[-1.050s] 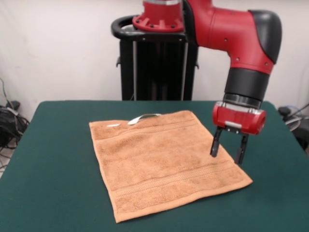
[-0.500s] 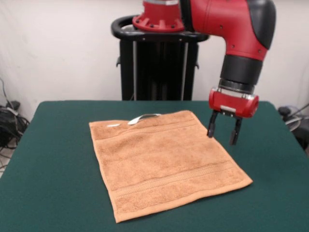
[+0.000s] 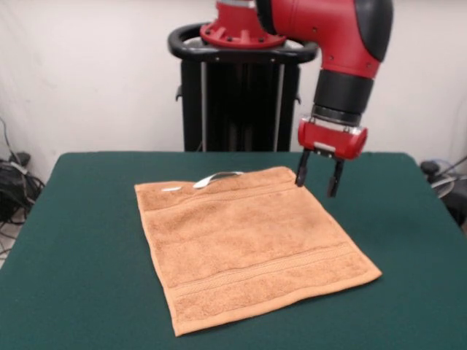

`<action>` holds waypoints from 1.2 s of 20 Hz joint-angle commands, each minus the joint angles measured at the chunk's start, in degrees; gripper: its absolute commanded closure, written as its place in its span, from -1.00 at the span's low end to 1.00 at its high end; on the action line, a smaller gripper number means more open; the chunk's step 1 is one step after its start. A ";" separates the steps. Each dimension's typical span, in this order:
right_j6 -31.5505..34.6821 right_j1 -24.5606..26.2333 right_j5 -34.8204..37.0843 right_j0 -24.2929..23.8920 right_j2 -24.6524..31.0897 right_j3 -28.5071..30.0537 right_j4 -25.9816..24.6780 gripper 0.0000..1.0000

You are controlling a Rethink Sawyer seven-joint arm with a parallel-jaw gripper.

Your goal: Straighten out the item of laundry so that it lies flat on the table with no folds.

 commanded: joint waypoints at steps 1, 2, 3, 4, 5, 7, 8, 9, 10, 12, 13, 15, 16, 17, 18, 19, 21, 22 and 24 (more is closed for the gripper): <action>10.90 1.97 1.08 -3.61 4.55 4.53 -5.09 -1.00; 10.85 2.44 0.48 -4.32 4.70 4.61 -6.21 -1.00; 10.81 2.89 -0.18 -4.96 4.76 4.77 -7.26 -1.00; 10.84 3.43 -0.78 -5.45 4.73 4.84 -8.17 -1.00; 10.97 3.99 -1.53 -5.86 4.56 5.02 -9.10 -1.00; 11.15 5.24 -2.84 -6.82 4.27 5.20 -11.02 -1.00; 11.21 6.13 -3.56 -7.35 4.12 5.18 -12.07 -1.00; 11.24 7.06 -4.48 -7.95 3.94 5.14 -13.23 -1.00; 11.38 8.23 -5.50 -8.49 3.78 4.98 -14.30 -1.00; 11.68 10.37 -7.39 -9.52 3.42 4.76 -16.41 -1.00; 11.68 11.05 -8.02 -10.01 3.16 4.77 -17.38 -1.00; 11.75 12.19 -9.03 -10.70 2.67 4.72 -18.84 -1.00; 11.80 12.67 -9.43 -10.83 2.44 4.64 -19.27 -1.00; 11.84 13.15 -9.82 -10.97 2.22 4.56 -19.71 -1.00; 11.98 13.87 -10.56 -10.94 2.02 4.42 -19.98 -1.00; 12.13 14.59 -11.29 -10.90 1.83 4.28 -20.25 -1.00; 12.33 17.05 -13.26 -11.14 1.61 3.41 -20.86 -1.00; 12.38 18.29 -14.09 -11.32 1.55 2.83 -21.09 -1.00; 12.38 20.56 -15.53 -11.56 1.38 1.50 -21.27 -1.00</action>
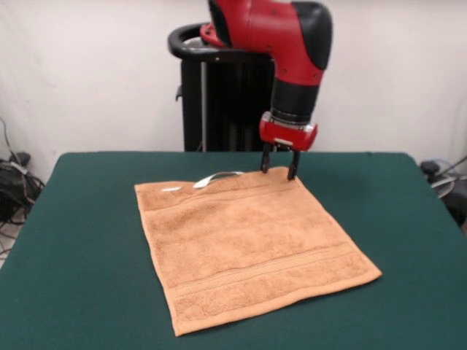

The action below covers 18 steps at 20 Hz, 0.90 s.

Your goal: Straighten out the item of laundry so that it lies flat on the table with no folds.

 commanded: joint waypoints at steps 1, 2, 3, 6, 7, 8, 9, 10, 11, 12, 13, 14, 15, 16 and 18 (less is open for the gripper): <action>12.33 10.38 -7.93 -1.11 1.29 -4.40 -1.62 -1.00; 12.16 11.42 -8.40 -1.27 1.33 -5.16 -1.67 -1.00; 12.03 12.50 -9.02 -1.52 1.36 -5.89 -1.91 -1.00; 11.74 14.71 -10.09 -2.04 1.76 -6.91 -2.26 -1.00; 11.69 14.94 -10.25 -2.08 1.80 -6.67 -2.37 -1.00; 11.64 15.17 -10.41 -2.12 1.84 -6.43 -2.48 -1.00; 11.61 15.31 -10.47 -2.14 1.82 -6.13 -2.57 -1.00; 11.62 15.69 -10.76 -2.07 1.72 -5.95 -2.58 -1.00; 11.64 16.09 -11.04 -2.04 1.66 -5.89 -2.58 -1.00; 11.62 16.70 -11.25 -2.04 1.65 -6.13 -2.57 -1.00; 11.54 17.35 -11.54 -1.95 1.55 -6.45 -2.49 -1.00; 11.51 18.33 -11.89 -1.95 1.57 -7.04 -2.54 -1.00; 11.56 19.36 -12.36 -2.03 1.64 -7.63 -2.61 -1.00; 11.53 20.18 -12.55 -2.22 1.80 -8.04 -2.87 -1.00; 11.33 21.44 -12.43 -2.78 2.29 -8.53 -3.65 -1.00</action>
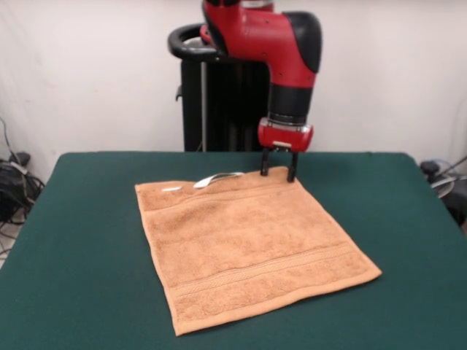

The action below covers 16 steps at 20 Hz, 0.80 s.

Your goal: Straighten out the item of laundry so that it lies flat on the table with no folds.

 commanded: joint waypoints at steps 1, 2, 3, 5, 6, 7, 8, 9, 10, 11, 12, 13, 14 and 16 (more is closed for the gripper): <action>11.23 13.37 3.30 -1.74 3.49 -9.04 1.98 -1.00; 11.13 13.38 3.53 -1.84 3.62 -8.58 1.78 -1.00; 11.02 13.40 3.76 -1.94 3.74 -8.12 1.57 -1.00; 10.93 13.01 4.08 -2.10 3.83 -6.69 1.29 -1.00; 10.86 12.62 4.26 -2.11 3.80 -5.86 1.24 -1.00; 10.75 12.09 4.47 -2.16 3.75 -5.02 1.19 -1.00; 10.58 11.47 4.72 -2.25 3.73 -4.19 1.01 -1.00; 10.39 10.82 5.14 -2.40 3.73 -3.42 0.79 -1.00; 10.25 10.16 5.38 -2.36 3.66 -2.60 0.73 -1.00; 10.12 9.55 5.78 -2.51 3.67 -1.93 0.54 -1.00; 10.04 9.00 6.13 -2.58 3.65 -1.45 0.51 -1.00; 9.96 8.45 6.48 -2.65 3.63 -0.97 0.49 -1.00; 9.77 7.83 6.93 -2.80 3.60 -0.57 0.47 -1.00; 9.31 6.45 8.02 -3.14 3.62 0.22 0.36 -1.00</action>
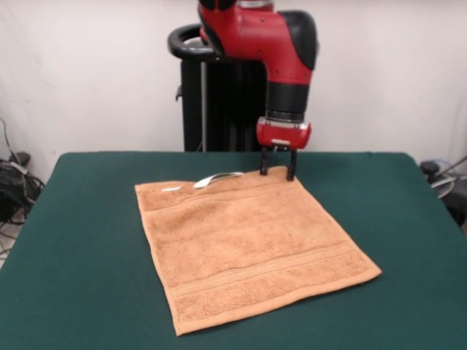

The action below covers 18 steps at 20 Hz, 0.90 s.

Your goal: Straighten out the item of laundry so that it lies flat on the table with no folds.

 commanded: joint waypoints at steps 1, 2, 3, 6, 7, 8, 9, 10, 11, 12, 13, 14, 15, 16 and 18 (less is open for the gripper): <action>8.94 3.63 14.26 -1.58 3.60 -0.19 2.11 -1.00; 8.66 2.49 14.91 -1.67 3.59 0.58 1.97 -1.00; 8.43 1.22 15.86 -1.94 3.60 1.51 1.85 -1.00; 7.69 -3.50 18.79 -2.62 3.46 4.35 1.28 -1.00; 7.49 -5.58 19.80 -2.70 3.37 5.49 1.18 -1.00; 7.17 -8.08 21.27 -2.54 3.26 6.31 1.39 -1.00; 6.85 -10.49 22.43 -2.44 2.97 6.74 1.46 -1.00; 6.79 -12.33 23.69 -2.57 3.15 6.65 1.49 -1.00; 6.79 -13.75 24.28 -2.25 2.78 6.10 1.77 -1.00; 7.15 -13.84 23.45 -1.70 2.16 4.81 2.08 -1.00; 7.42 -13.42 23.46 -1.98 2.21 3.20 1.91 -1.00; 7.59 -12.38 22.85 -1.81 1.95 1.50 1.94 -1.00; 7.59 -12.19 22.91 -1.65 1.75 0.58 1.94 -1.00; 7.59 -12.00 22.97 -1.50 1.55 -0.34 1.95 -1.00; 7.66 -11.72 23.17 -1.44 1.39 -1.81 1.84 -1.00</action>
